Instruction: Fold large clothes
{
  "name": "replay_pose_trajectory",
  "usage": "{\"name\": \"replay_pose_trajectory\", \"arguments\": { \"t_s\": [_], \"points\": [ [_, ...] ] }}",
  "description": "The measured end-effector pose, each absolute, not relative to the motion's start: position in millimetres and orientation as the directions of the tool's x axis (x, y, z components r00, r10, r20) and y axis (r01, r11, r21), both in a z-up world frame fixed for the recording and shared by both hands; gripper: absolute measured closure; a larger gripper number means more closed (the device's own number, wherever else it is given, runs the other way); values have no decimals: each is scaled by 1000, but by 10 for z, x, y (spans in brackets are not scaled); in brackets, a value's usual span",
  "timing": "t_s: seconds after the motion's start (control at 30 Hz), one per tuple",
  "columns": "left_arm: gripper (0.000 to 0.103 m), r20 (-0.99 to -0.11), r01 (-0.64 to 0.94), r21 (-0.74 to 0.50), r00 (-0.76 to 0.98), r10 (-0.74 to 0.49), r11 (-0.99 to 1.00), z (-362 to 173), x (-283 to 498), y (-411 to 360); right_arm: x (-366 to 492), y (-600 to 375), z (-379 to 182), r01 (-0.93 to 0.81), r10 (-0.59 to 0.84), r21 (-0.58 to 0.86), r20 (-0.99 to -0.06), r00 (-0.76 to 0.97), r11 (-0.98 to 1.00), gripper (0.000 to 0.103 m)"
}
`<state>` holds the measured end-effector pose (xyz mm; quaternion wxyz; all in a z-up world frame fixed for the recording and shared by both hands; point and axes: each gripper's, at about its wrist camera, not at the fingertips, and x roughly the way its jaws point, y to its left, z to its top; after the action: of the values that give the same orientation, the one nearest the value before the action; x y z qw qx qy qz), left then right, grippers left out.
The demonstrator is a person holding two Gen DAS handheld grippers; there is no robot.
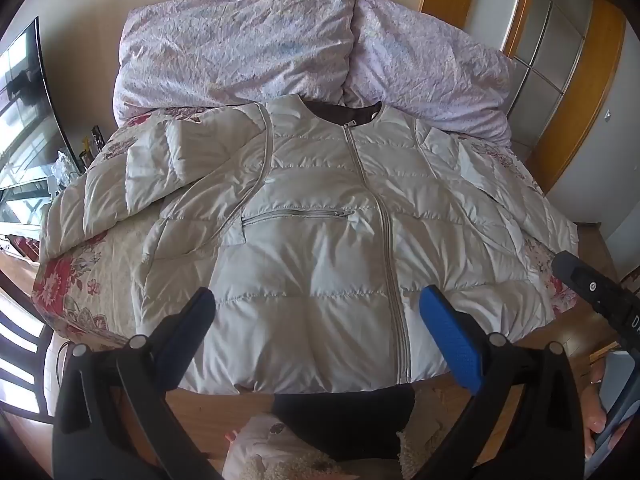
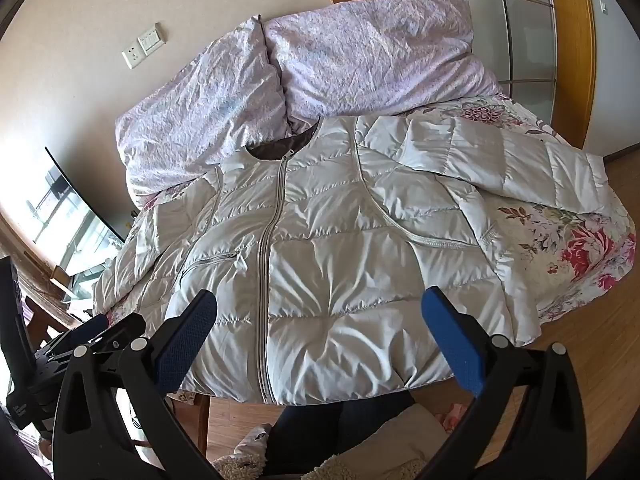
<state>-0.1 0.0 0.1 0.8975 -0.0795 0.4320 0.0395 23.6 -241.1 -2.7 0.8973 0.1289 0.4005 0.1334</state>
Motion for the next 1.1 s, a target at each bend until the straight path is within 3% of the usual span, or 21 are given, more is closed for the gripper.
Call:
{"name": "replay_pose_trajectory", "arguments": {
  "t_s": [1.1],
  "points": [
    [2,-782,-143,-106,623,6,984,3,-5,2,284,-2377,-48,-137,340,333,-690,639,933,1]
  ]
}}
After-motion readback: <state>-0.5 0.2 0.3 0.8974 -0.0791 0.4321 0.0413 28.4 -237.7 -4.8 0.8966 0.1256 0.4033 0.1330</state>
